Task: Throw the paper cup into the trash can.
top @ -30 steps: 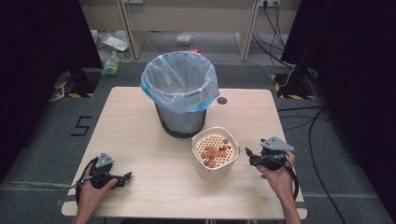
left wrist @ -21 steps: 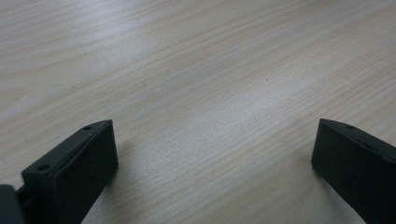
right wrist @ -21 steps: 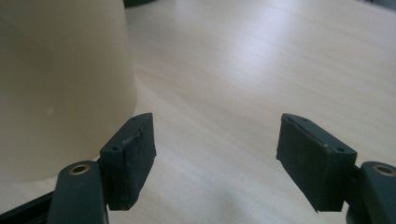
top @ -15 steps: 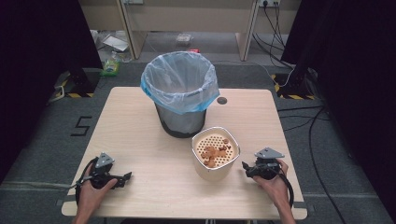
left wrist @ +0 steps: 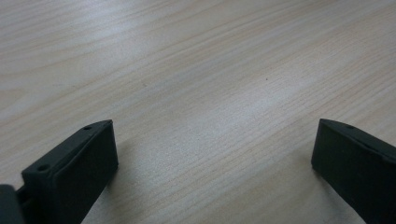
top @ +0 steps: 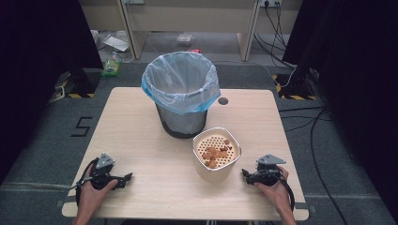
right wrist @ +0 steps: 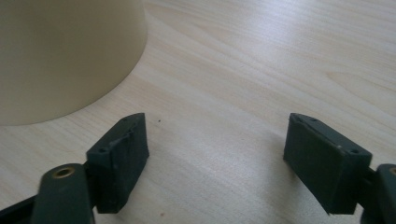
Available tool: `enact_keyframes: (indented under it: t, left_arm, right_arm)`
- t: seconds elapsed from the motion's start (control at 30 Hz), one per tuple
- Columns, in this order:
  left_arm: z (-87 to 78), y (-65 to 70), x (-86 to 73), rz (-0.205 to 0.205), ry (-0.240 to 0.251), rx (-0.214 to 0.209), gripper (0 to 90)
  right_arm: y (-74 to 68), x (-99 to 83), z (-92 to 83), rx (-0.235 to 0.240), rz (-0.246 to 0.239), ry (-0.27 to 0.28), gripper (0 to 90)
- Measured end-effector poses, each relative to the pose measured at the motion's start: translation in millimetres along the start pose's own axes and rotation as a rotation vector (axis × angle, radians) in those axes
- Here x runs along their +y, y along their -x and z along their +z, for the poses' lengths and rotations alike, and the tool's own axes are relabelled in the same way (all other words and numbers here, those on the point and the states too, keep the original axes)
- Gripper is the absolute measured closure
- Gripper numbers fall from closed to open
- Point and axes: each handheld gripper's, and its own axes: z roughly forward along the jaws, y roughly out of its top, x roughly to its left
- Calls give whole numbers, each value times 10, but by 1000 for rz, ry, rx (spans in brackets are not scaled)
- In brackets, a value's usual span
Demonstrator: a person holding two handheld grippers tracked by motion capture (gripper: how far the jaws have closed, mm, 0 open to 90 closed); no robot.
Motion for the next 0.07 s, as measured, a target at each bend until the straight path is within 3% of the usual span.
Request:
enact_keyframes:
  t: [0.07]
  left_arm:
    - [0, 0, 0, 0, 0, 0, 0]
  right_arm:
    - [1, -4, 6, -5, 1, 4, 201]
